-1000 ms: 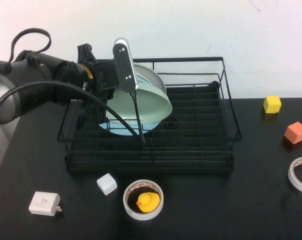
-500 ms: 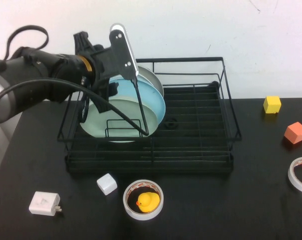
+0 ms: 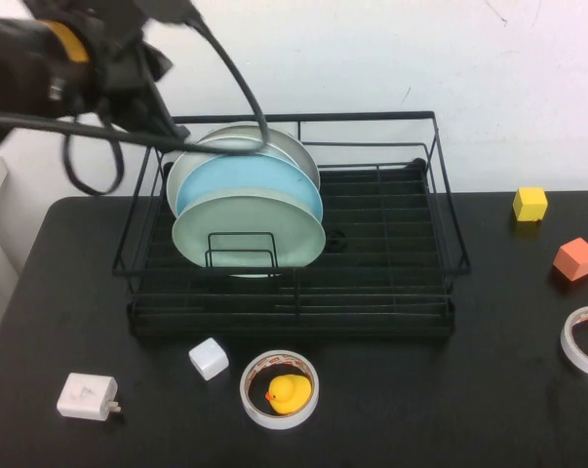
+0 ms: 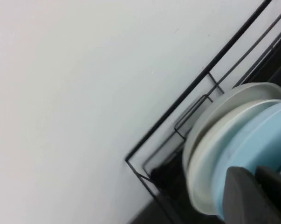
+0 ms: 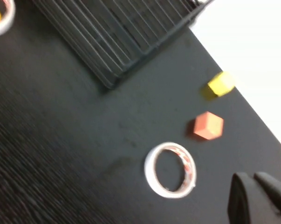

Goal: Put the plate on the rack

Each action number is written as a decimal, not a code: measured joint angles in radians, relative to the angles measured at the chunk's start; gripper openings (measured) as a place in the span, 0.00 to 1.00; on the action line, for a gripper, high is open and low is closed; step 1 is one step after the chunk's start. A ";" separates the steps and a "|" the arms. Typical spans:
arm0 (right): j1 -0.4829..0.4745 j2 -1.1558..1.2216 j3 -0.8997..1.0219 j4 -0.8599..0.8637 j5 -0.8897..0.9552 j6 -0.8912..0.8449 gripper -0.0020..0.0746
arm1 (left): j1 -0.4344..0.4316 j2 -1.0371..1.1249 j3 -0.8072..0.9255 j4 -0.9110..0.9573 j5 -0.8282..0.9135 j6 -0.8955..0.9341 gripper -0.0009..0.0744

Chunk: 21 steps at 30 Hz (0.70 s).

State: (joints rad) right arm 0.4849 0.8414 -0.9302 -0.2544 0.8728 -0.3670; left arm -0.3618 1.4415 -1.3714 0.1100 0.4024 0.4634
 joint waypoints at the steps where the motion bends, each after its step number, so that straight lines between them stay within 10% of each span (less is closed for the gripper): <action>1: 0.000 0.000 0.000 0.015 -0.002 -0.008 0.03 | 0.000 -0.017 0.002 -0.021 0.006 -0.025 0.03; 21: 0.000 0.000 0.000 0.244 0.041 -0.045 0.03 | -0.005 0.286 0.004 -0.382 0.187 -0.417 0.01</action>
State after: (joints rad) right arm 0.4849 0.8414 -0.9302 -0.0106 0.9136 -0.4124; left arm -0.3663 1.7278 -1.3674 -0.2722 0.5898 0.0463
